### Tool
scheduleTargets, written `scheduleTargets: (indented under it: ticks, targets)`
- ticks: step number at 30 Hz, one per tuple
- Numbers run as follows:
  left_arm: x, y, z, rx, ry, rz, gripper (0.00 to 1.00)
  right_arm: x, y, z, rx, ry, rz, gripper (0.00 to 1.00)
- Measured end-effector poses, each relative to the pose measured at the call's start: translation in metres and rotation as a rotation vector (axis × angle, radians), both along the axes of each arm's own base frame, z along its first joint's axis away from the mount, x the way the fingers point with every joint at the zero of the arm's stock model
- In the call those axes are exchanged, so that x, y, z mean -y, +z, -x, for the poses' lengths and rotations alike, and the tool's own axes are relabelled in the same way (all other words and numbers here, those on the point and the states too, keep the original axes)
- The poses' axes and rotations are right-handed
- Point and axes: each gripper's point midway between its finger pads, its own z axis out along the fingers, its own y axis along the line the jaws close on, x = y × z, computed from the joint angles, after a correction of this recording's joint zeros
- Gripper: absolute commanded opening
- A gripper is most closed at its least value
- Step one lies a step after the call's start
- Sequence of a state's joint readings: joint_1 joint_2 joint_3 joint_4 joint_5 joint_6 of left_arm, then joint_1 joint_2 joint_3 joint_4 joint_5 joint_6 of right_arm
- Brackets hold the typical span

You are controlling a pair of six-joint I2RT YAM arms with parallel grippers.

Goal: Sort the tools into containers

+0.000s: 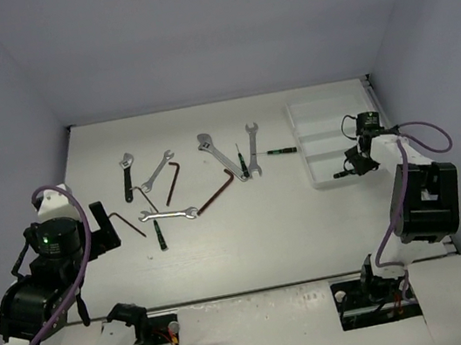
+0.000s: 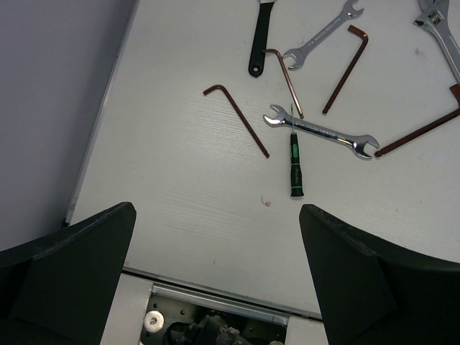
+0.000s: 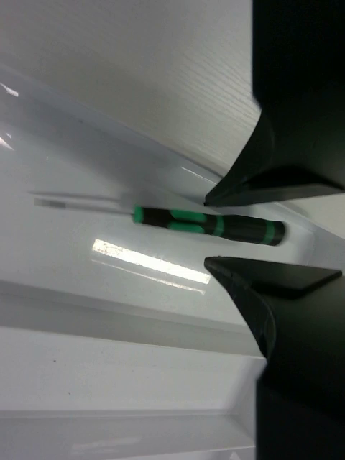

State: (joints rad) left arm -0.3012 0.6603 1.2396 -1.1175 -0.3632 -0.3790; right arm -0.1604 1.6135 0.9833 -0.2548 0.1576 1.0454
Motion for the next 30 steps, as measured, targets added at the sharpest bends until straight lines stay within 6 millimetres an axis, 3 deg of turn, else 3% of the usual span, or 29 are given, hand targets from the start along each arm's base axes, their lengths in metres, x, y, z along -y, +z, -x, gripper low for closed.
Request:
scheduleTargets:
  ticks: [3,5,8,11,15,17,20,24,26,30]
  targets:
    - [0.000,0.000,0.000,0.001,-0.001,0.001,0.98,-0.003,0.008,-0.008,0.019,0.045,0.014,0.56]
    - [0.000,0.000,0.000,0.001,-0.001,0.002,0.98,-0.006,0.017,-0.015,0.036,0.095,0.044,0.57]
    - [0.001,0.000,0.000,0.000,-0.005,0.005,0.97,-0.027,0.042,-0.030,0.083,0.222,0.109,0.57]
    - [0.002,-0.001,0.000,-0.002,-0.009,0.008,0.97,-0.069,0.078,-0.050,0.161,0.408,0.176,0.46]
    - [0.005,-0.003,-0.003,-0.019,-0.016,0.014,0.97,-0.147,0.120,-0.072,0.252,0.731,0.279,0.46]
    - [0.006,-0.005,-0.004,-0.029,-0.018,0.015,0.97,-0.185,0.127,-0.079,0.280,0.874,0.308,0.46]
    - [0.008,-0.006,-0.005,-0.036,-0.023,0.016,0.98,-0.225,0.118,-0.084,0.272,1.045,0.326,0.46]
    - [0.010,-0.005,-0.004,-0.033,-0.033,0.026,0.97,-0.256,0.075,-0.088,0.180,1.190,0.334,0.44]
    - [0.011,-0.004,-0.003,-0.026,-0.040,0.033,0.97,-0.268,0.056,-0.091,0.137,1.237,0.340,0.33]
    - [0.012,-0.001,0.002,0.000,-0.050,0.054,0.97,-0.294,0.031,-0.100,0.105,1.299,0.350,0.32]
